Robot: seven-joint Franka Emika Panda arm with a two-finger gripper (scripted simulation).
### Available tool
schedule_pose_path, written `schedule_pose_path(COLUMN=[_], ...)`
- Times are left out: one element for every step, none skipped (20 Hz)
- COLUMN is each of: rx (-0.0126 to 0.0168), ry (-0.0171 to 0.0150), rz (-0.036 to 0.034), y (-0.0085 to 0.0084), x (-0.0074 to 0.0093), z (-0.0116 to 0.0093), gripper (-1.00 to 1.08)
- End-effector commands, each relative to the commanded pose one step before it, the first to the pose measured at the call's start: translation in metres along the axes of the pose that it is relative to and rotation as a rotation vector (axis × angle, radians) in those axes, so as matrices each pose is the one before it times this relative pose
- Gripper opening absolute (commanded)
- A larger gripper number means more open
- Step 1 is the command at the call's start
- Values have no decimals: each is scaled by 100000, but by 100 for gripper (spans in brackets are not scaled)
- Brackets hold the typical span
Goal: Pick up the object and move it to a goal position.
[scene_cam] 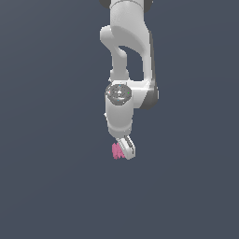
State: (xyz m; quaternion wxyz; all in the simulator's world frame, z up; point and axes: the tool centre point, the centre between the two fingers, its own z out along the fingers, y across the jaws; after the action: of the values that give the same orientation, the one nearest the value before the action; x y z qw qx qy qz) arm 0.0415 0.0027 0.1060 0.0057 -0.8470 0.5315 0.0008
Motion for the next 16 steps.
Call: schedule_pose_path(rx=[-213, -76, -69, -63, -57, -51, -45, -40, -35, -30, -26, -21, -17, -13, -9, -6], ry=[171, 66, 66, 65, 63, 61, 57, 54, 49, 45, 40, 34, 28, 22, 16, 10], rz=[6611, 2257, 2109, 1962, 1816, 1670, 1522, 1378, 1232, 1088, 941, 798, 651, 507, 358, 218], y=[-56, -22, -22, -22, -21, -20, -19, -18, -16, -14, -13, -11, -9, -7, -6, -3], x=[205, 68, 63, 58, 54, 49, 43, 40, 35, 32, 26, 24, 18, 14, 8, 7], z=[433, 151, 141, 131, 121, 111, 102, 92, 82, 72, 62, 53, 43, 34, 24, 14], gripper=[100, 100, 100, 100, 100, 100, 100, 100, 100, 100, 100, 100, 100, 100, 100, 100])
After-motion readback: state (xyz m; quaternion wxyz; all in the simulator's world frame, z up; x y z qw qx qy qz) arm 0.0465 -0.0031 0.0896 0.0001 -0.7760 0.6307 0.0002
